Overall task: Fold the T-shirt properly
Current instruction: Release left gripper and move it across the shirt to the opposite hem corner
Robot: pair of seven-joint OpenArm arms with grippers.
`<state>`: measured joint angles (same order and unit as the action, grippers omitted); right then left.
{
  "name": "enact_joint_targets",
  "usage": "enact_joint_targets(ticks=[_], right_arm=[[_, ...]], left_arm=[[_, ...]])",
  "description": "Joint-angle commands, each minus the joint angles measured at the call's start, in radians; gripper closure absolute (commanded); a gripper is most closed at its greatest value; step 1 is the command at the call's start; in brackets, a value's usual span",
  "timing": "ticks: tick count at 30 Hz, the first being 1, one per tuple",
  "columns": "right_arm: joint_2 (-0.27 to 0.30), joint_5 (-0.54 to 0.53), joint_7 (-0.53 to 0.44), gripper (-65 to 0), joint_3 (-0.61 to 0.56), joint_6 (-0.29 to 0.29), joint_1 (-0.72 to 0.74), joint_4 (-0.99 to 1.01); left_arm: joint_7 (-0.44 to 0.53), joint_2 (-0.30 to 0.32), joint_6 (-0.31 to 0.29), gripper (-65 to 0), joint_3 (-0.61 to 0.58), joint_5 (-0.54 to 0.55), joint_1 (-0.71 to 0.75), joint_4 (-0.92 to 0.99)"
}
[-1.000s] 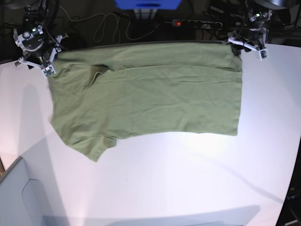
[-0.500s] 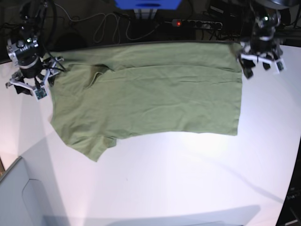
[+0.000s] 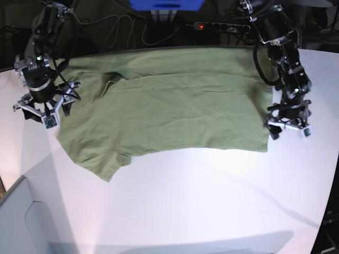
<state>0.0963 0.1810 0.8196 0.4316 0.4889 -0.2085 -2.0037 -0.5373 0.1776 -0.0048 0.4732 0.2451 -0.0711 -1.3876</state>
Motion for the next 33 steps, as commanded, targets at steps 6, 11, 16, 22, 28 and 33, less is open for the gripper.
enact_joint_targets(ticks=[6,11,16,22,28,33], right_arm=[[0.009,-0.002,-0.018,-40.2,0.003,0.012,0.004,-0.015],[0.009,-0.002,-0.018,-40.2,0.005,0.012,-0.001,-0.015],[0.01,-0.002,-0.018,-40.2,0.005,0.012,-0.001,-0.015],[0.007,-0.002,-0.018,-40.2,0.005,0.012,-0.002,-0.015],[0.01,-0.002,-0.018,-40.2,0.005,0.012,-0.002,-0.015],[0.01,-0.002,-0.018,-40.2,0.005,0.012,0.007,-0.015]], left_arm=[[0.092,0.055,0.006,-45.6,-0.084,-0.005,-0.124,0.161],[0.167,0.096,0.006,-45.6,-0.172,-0.002,-0.157,0.265],[0.225,0.098,0.006,-45.6,-0.221,-0.005,-0.195,0.35],[0.251,0.098,0.006,-45.6,-0.258,-0.005,-0.218,0.403],[0.251,0.098,0.004,-42.0,-0.261,-0.002,-0.213,0.403],[0.251,0.095,0.004,-14.8,-0.258,0.001,-0.212,0.405]])
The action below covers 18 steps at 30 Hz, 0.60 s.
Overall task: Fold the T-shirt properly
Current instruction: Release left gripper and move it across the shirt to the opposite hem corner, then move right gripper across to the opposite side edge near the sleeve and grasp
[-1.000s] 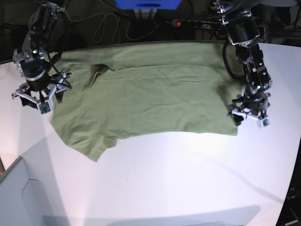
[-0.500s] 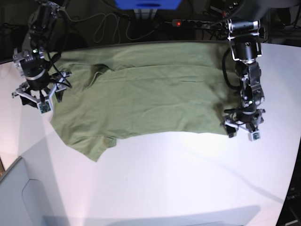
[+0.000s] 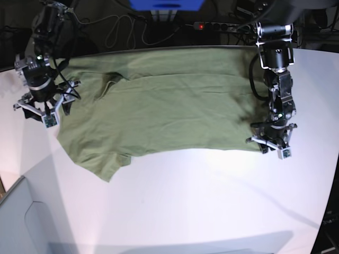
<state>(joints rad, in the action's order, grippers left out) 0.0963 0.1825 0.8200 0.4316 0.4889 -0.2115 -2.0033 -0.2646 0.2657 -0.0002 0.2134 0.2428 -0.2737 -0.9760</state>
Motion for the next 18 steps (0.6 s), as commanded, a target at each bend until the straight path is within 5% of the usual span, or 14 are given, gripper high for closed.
enact_joint_targets(ticks=[1,7,11,18], right_arm=[[0.01,-0.004,-0.018,-40.2,0.005,0.012,0.011,-0.015],[0.01,-0.004,-0.018,-40.2,0.005,0.012,0.06,-0.014],[0.006,-0.004,-0.018,-40.2,0.005,0.012,0.143,0.04],[0.012,-0.004,-0.027,-40.6,0.005,0.012,0.427,0.431]], left_arm=[[-0.022,0.005,-0.001,-11.9,0.002,0.003,-0.009,-0.007],[-0.022,0.004,0.001,-10.4,0.005,0.003,-0.008,-0.007],[-0.022,0.004,0.007,0.0,0.005,0.003,-0.006,-0.007],[-0.029,0.008,0.009,0.0,0.005,0.003,0.014,-0.044]])
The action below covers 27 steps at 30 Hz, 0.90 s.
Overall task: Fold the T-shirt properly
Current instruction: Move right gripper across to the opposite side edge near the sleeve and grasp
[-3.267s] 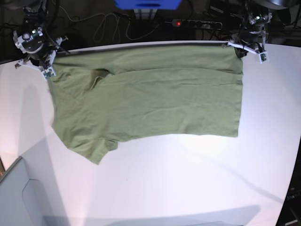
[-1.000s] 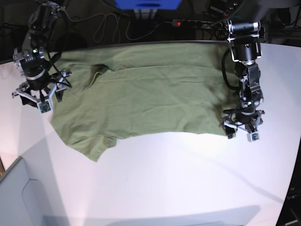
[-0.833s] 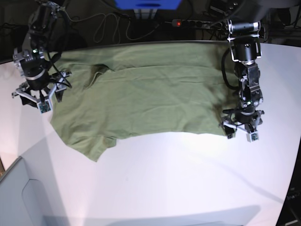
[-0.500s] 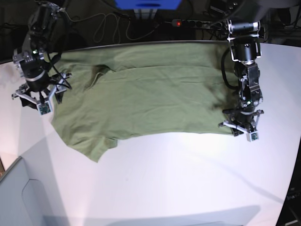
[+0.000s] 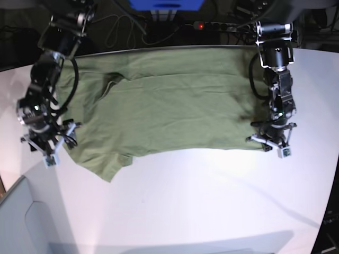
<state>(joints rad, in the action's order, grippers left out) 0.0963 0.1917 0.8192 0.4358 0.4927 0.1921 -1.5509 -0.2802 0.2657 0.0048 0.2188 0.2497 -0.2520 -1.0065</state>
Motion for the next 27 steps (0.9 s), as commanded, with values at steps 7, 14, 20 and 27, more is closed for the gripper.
enact_joint_targets(ticks=[7,14,20,27], right_arm=[[0.012,-0.013,-0.119,-40.6,-0.001,0.008,0.241,0.318],[0.033,-0.013,-0.295,-40.6,-0.121,0.008,0.356,0.579],[0.036,-0.013,-0.446,-40.6,-0.205,0.005,0.413,0.743],[0.038,-0.011,-0.555,-40.6,-0.211,0.004,0.461,0.88]], left_arm=[[-0.015,0.004,0.004,0.0,0.001,-0.005,0.066,-0.188],[-0.015,0.005,0.004,0.0,0.001,-0.006,0.092,-0.219],[-0.015,0.005,0.004,0.0,0.001,-0.008,0.099,-0.22],[-0.015,0.007,0.004,0.0,0.001,-0.008,0.11,-0.22]])
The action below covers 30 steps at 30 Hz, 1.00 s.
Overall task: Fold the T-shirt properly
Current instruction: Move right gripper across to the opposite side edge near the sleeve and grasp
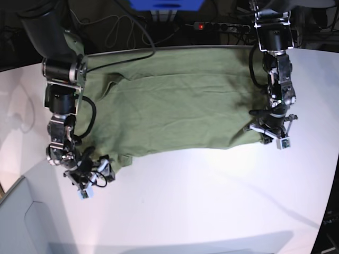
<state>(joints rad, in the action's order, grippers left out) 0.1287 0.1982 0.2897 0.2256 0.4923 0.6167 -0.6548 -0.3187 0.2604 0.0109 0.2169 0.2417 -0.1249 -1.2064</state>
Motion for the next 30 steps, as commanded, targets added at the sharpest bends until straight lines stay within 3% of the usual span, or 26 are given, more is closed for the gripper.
enact_joint_targets(ticks=[1,6,13,15,21,30], right_arm=[[0.006,-0.018,-0.042,-40.6,-0.001,0.003,0.044,0.007],[0.006,-0.018,-0.128,-40.5,-0.002,-0.108,0.055,0.102],[0.006,-0.018,-0.154,-38.5,-0.018,-0.111,0.048,0.119],[0.006,-0.018,-0.154,-31.8,-0.067,-0.111,0.041,0.119],[0.006,-0.018,-0.157,-0.5,-0.117,-0.114,0.021,0.114],[0.019,-0.024,-0.151,0.0,-0.114,-0.114,0.024,0.04]], left_arm=[[0.023,0.012,-0.002,0.0,0.003,-0.002,-0.015,-0.02],[0.023,0.014,-0.002,0.0,0.003,-0.002,-0.015,-0.02],[0.023,0.015,-0.002,0.0,0.003,-0.002,-0.015,-0.017],[0.023,0.015,-0.002,0.0,0.003,-0.002,-0.015,-0.016],[0.023,0.015,-0.002,0.0,0.003,-0.002,-0.015,-0.014],[0.023,0.015,-0.002,0.0,0.003,-0.002,-0.011,-0.046]])
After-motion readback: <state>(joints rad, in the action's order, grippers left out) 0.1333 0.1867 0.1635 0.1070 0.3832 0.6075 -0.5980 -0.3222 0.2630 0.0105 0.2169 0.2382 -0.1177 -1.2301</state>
